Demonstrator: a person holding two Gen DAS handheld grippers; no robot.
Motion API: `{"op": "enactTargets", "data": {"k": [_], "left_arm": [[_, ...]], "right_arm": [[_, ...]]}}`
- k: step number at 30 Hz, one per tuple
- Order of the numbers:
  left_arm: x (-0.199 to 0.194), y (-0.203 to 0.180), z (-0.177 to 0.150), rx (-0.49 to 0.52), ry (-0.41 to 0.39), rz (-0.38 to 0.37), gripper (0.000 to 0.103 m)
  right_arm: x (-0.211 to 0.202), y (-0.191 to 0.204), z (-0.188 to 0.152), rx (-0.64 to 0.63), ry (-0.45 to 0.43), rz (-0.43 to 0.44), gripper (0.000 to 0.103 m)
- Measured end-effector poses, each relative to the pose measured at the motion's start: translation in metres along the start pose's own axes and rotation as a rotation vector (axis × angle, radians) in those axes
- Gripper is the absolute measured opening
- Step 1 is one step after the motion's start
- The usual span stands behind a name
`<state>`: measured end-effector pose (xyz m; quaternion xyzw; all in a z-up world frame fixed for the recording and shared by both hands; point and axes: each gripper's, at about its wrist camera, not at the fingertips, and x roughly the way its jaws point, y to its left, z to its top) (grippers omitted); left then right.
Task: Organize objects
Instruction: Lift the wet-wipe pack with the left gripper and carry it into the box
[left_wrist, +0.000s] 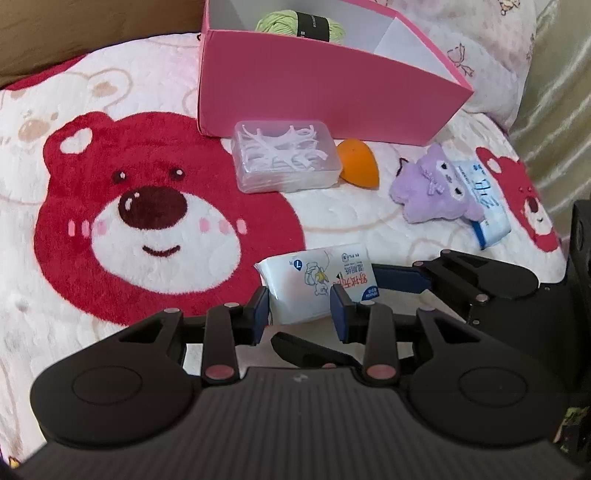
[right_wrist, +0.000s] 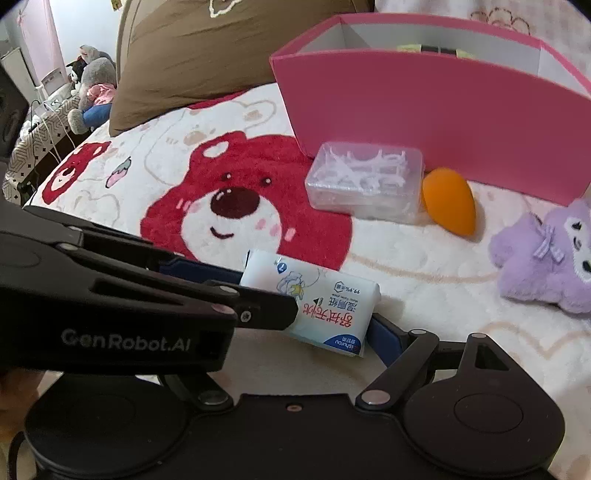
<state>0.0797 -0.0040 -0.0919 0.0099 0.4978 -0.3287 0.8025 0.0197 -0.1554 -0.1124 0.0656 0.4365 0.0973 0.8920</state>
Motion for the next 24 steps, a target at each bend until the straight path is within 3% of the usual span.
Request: {"op": "enactTargets", "data": {"k": [8,24], "left_arm": [[-0.019,-0.003,0.004,-0.049,0.019,-0.052,0.033],[-0.079,-0.034,0.008,-0.017,-0.113,-0.021,0.035]], "right_arm": [[-0.027,0.009,0.008,-0.058,-0.04,-0.014,0.087],[-0.082,0.024,0.02,-0.094,-0.144,-0.026,0.087]]}}
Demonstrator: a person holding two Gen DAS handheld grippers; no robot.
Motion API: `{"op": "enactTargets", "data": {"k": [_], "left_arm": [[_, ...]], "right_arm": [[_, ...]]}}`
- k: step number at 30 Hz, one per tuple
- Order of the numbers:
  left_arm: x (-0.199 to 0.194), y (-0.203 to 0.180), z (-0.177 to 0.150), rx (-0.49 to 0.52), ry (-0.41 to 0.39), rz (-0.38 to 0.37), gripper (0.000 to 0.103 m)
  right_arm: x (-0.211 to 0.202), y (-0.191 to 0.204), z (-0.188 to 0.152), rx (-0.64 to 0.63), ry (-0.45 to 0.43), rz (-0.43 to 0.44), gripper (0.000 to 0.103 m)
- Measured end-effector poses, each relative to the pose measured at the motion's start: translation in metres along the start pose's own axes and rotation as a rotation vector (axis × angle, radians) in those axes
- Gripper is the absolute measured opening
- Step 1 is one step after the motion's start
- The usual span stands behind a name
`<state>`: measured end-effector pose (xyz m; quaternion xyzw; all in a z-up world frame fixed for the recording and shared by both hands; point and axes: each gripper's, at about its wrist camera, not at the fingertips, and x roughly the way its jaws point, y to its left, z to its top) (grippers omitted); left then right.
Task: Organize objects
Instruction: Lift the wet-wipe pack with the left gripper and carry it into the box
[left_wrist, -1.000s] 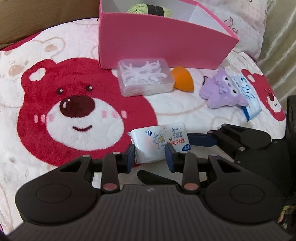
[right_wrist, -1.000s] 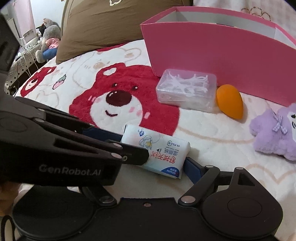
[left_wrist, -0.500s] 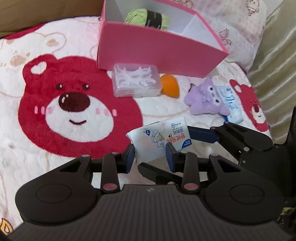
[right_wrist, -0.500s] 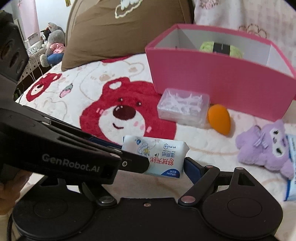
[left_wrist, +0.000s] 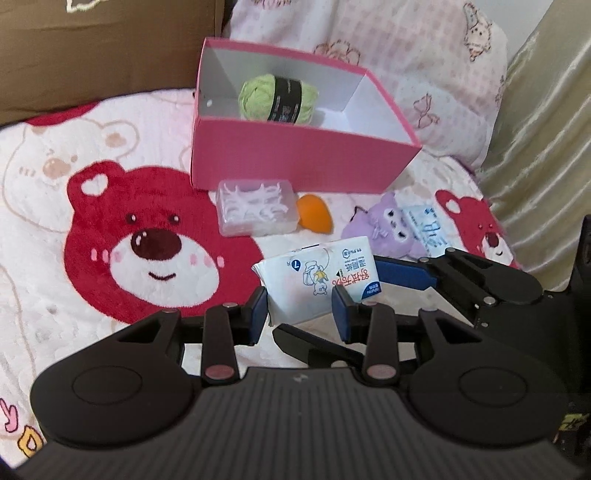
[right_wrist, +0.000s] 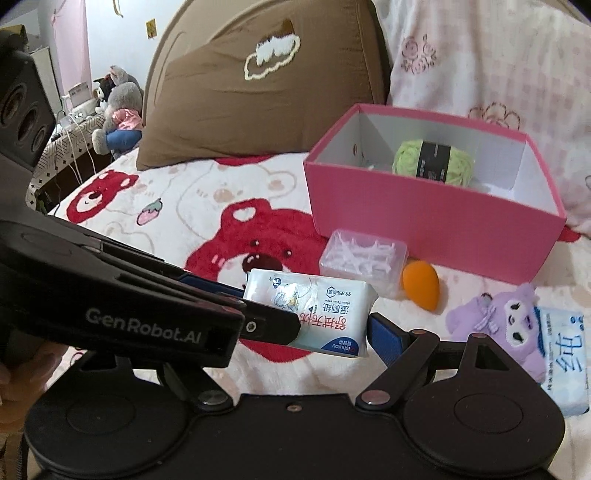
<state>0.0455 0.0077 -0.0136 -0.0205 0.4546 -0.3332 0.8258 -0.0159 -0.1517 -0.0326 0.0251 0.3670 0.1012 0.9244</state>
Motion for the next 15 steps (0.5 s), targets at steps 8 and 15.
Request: {"op": "enactTargets", "data": {"k": [8,15], "left_arm": [[-0.027,-0.015,0.001,0.056,-0.104,-0.023,0.035],[-0.032,-0.027,0.005,0.04,-0.107,-0.04,0.035]], "right_arm": [[-0.018,0.002,0.007,-0.028,-0.042,-0.014,0.087],[-0.031,-0.001,0.009,-0.028,-0.074,-0.028,0.087]]}}
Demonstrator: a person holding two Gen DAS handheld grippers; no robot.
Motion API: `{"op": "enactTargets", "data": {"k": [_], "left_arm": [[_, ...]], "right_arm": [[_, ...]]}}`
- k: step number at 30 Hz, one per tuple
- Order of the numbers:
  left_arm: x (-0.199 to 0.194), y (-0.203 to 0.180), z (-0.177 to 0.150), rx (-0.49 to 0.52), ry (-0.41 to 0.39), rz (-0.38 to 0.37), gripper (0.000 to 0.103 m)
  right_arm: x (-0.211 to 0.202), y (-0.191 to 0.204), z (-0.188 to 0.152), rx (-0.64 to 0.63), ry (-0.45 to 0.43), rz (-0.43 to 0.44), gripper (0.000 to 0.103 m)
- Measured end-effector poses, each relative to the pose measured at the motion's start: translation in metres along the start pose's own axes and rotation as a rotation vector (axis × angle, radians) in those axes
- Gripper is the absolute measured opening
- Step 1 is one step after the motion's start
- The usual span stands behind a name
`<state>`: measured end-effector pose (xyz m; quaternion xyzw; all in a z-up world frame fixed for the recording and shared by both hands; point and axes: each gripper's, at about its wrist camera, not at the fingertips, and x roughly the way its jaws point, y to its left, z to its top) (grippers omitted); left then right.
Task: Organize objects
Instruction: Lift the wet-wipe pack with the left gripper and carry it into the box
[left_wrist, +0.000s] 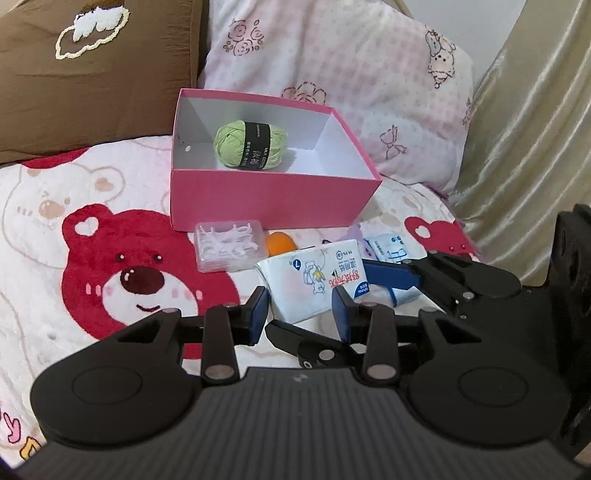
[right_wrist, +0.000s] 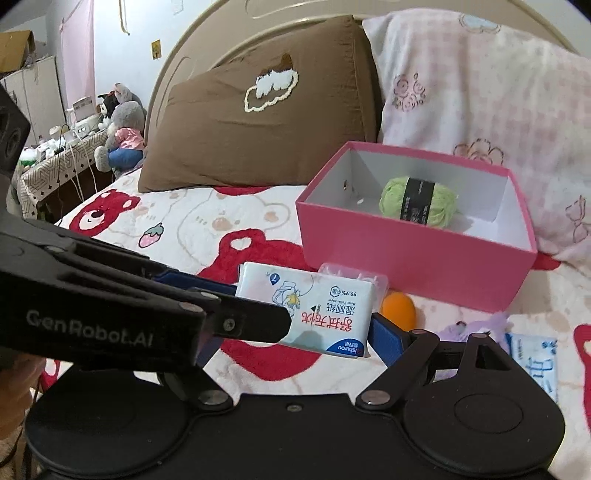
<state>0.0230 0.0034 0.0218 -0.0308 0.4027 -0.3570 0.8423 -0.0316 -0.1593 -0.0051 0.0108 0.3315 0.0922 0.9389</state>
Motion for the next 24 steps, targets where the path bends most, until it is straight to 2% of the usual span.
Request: {"op": "enactTargets", "data": {"k": [6,16,21,24], "left_arm": [[0.005,-0.005,0.018,-0.022,0.033,-0.011,0.035],[0.006,-0.01,0.068,-0.039,0.093,-0.01,0.035],[0.007,-0.015,0.095,-0.009,0.079,-0.002,0.035],[0.009,-0.01,0.112,-0.047,0.071,-0.04,0.035]], "right_arm": [[-0.008,-0.006,0.009,-0.018,-0.026,-0.022,0.087],[-0.013,-0.016,0.048,-0.056,-0.019,-0.028,0.087],[-0.014,-0.028,0.07,-0.052,-0.032,-0.02,0.087],[-0.014,-0.038,0.081,-0.03,-0.054,-0.011,0.087]]}}
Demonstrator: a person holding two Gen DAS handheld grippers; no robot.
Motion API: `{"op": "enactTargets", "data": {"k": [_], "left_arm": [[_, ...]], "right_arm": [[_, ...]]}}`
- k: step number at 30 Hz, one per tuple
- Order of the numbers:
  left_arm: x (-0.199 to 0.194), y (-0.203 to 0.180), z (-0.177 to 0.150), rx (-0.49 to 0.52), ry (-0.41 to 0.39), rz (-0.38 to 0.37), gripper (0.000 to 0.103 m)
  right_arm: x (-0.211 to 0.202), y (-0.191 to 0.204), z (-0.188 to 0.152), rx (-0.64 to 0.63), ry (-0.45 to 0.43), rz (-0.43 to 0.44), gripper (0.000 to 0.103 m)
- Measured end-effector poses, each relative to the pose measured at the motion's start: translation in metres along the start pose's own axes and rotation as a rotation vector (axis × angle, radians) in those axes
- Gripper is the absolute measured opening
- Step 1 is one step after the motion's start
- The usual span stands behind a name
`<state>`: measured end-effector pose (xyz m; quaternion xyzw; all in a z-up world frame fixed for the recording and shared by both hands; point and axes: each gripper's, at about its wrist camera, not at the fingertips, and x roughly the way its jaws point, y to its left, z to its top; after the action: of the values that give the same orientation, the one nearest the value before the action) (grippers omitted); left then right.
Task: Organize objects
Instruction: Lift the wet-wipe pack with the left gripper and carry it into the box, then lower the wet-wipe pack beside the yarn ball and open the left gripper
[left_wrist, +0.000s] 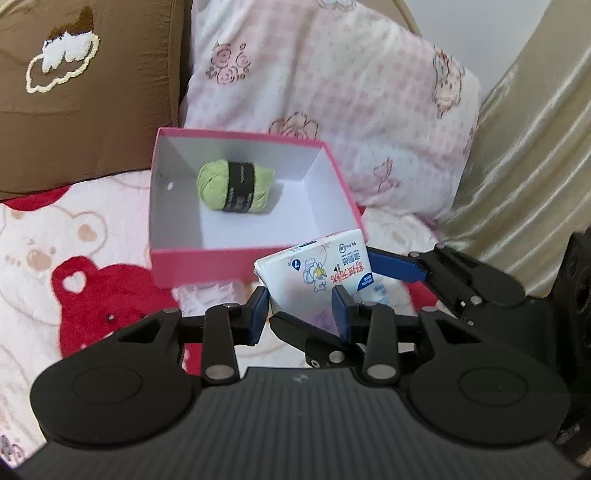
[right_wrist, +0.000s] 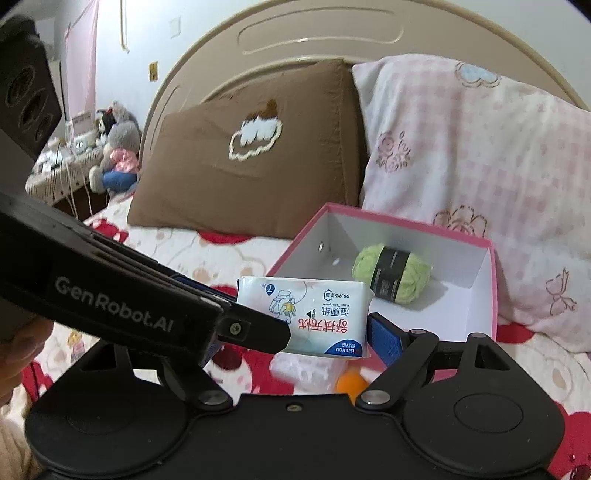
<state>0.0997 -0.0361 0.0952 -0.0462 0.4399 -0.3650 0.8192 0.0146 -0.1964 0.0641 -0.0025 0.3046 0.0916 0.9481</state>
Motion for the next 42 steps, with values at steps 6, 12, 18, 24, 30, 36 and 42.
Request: {"op": "enactTargets", "data": {"k": [6,12,18,24,30,36,42], "left_arm": [[0.009,0.007,0.025,-0.044,-0.035,0.006,0.035],[0.033,0.017,0.045,-0.043,-0.04,0.032,0.035],[0.081,0.035,0.065,-0.044,-0.016,0.091,0.035],[0.132,0.065,0.077,-0.103,0.037,0.11,0.035],[0.176,0.085,0.079,-0.144,0.095,0.104,0.034],[0.208,0.099,0.075,-0.176,0.11,0.092,0.034],[0.231,0.11,0.073,-0.209,0.138,0.104,0.034]], "right_arm": [[0.01,-0.021,0.02,0.036,-0.015,0.018,0.082],[0.029,-0.042,0.032,0.115,0.007,0.051,0.077],[0.067,-0.065,0.042,0.154,0.075,0.05,0.076],[0.122,-0.084,0.049,0.136,0.187,0.029,0.069],[0.16,-0.108,0.037,0.185,0.257,0.033,0.064],[0.191,-0.125,0.025,0.183,0.309,0.023,0.057],[0.221,-0.141,0.017,0.218,0.383,0.036,0.057]]}}
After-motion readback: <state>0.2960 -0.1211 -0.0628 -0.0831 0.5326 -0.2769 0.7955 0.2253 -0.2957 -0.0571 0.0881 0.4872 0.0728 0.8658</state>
